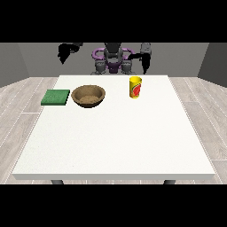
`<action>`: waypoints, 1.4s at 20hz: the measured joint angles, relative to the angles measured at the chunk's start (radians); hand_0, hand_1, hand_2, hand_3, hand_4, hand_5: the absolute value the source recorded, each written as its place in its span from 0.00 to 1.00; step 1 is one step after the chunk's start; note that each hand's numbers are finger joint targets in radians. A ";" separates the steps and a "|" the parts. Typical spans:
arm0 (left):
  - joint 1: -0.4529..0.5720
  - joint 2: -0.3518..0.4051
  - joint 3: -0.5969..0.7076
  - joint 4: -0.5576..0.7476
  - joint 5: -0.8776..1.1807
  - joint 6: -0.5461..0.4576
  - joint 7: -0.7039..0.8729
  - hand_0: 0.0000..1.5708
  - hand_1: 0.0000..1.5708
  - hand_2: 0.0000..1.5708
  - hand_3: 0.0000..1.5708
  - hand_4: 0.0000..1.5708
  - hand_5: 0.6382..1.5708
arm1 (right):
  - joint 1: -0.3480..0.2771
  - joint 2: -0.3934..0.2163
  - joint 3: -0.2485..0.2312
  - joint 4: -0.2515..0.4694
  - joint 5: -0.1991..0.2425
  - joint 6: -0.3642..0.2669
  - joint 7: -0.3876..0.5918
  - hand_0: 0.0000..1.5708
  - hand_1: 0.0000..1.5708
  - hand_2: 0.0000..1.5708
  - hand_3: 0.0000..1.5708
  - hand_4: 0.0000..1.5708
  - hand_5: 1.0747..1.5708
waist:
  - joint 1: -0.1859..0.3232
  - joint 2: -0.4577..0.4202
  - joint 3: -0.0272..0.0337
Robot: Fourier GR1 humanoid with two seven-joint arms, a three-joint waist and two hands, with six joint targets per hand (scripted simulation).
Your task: Pick the cup and pour the ball into the bowl, then pick the bowl and place it on the pad
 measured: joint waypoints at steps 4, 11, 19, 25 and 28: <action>-0.007 0.014 0.034 0.148 0.004 -0.030 -0.125 0.00 0.00 0.00 0.00 0.03 0.88 | -0.001 -0.040 -0.042 0.038 -0.043 0.053 -0.026 0.00 0.00 0.00 0.00 0.43 0.98 | -0.017 0.014 0.0000; -0.079 0.029 0.080 0.407 0.010 -0.070 -0.267 0.00 0.00 0.00 0.00 0.10 0.85 | -0.018 -0.091 -0.107 0.142 -0.089 0.111 -0.061 0.00 0.00 0.00 0.00 0.43 0.98 | -0.018 -0.008 0.0000; -0.190 0.032 0.143 0.692 0.018 -0.071 -0.432 0.00 0.00 0.00 0.00 0.23 0.89 | -0.021 -0.102 -0.113 0.196 -0.080 0.141 -0.115 0.00 0.00 0.00 0.00 0.43 0.99 | -0.040 0.004 -0.0004; -0.234 0.043 0.179 0.856 -0.007 -0.011 -0.558 0.78 0.78 1.00 1.00 0.85 0.90 | -0.037 -0.122 -0.121 0.174 -0.110 0.163 -0.092 0.00 0.00 0.00 0.09 0.41 1.00 | -0.078 0.033 -0.0003; -0.250 0.048 0.193 0.888 -0.037 0.075 -0.616 0.81 0.81 1.00 1.00 0.86 0.89 | -0.051 -0.157 -0.147 0.166 -0.154 0.198 -0.071 0.00 0.00 0.00 0.11 0.41 0.99 | -0.109 0.052 0.0032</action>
